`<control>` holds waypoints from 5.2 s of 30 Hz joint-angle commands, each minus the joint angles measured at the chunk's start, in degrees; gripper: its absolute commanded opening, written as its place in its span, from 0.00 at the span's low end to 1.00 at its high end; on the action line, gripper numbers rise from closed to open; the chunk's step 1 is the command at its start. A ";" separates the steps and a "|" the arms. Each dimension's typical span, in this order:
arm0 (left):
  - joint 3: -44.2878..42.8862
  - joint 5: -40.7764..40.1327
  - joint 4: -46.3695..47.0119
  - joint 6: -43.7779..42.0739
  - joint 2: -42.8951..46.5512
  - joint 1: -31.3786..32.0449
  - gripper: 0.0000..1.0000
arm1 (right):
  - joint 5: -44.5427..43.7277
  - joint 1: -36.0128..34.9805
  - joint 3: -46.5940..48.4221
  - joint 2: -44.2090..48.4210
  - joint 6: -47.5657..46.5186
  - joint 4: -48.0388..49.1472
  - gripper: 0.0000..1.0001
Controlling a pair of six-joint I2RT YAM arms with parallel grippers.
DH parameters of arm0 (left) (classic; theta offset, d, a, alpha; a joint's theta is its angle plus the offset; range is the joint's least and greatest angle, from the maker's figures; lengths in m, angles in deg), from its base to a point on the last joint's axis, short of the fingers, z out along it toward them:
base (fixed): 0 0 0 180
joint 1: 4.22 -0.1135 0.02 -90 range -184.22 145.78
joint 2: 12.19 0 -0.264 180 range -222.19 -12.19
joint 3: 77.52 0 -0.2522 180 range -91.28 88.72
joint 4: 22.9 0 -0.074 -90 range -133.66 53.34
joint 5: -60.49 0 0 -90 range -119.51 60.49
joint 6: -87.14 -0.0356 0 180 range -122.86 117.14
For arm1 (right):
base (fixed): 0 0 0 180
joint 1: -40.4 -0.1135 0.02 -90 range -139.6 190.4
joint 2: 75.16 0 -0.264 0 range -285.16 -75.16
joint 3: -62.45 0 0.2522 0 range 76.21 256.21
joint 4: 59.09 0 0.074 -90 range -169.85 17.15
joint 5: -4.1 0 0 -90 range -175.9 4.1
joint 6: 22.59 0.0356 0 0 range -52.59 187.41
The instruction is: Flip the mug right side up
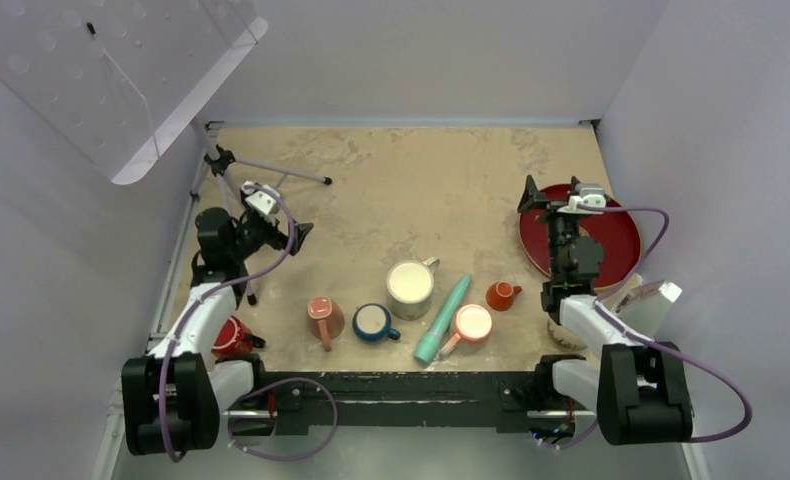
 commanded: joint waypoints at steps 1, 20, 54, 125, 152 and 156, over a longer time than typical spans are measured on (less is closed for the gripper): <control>-16.15 22.83 -44.80 -23.75 2.76 -0.09 1.00 | 5.19 0.20 2.91 2.51 1.18 -2.86 0.96; -66.23 11.14 -121.69 -62.20 -4.81 13.41 0.88 | 20.55 -2.05 7.06 9.55 4.65 -12.89 0.94; -15.03 -22.35 -83.86 -102.49 -0.08 51.15 0.41 | 17.42 -8.91 5.21 7.26 2.90 -16.36 0.93; -91.71 -16.22 -75.96 9.83 -33.37 28.99 1.00 | 0.61 -10.92 51.59 -8.43 15.55 -83.93 0.00; -73.15 -24.23 -88.34 -4.48 -22.07 28.99 1.00 | -3.19 11.49 91.03 -57.83 2.00 -112.19 0.00; -73.70 -25.56 -87.95 -4.69 -22.66 28.99 1.00 | 0.46 12.62 93.51 -59.78 2.12 -113.00 0.00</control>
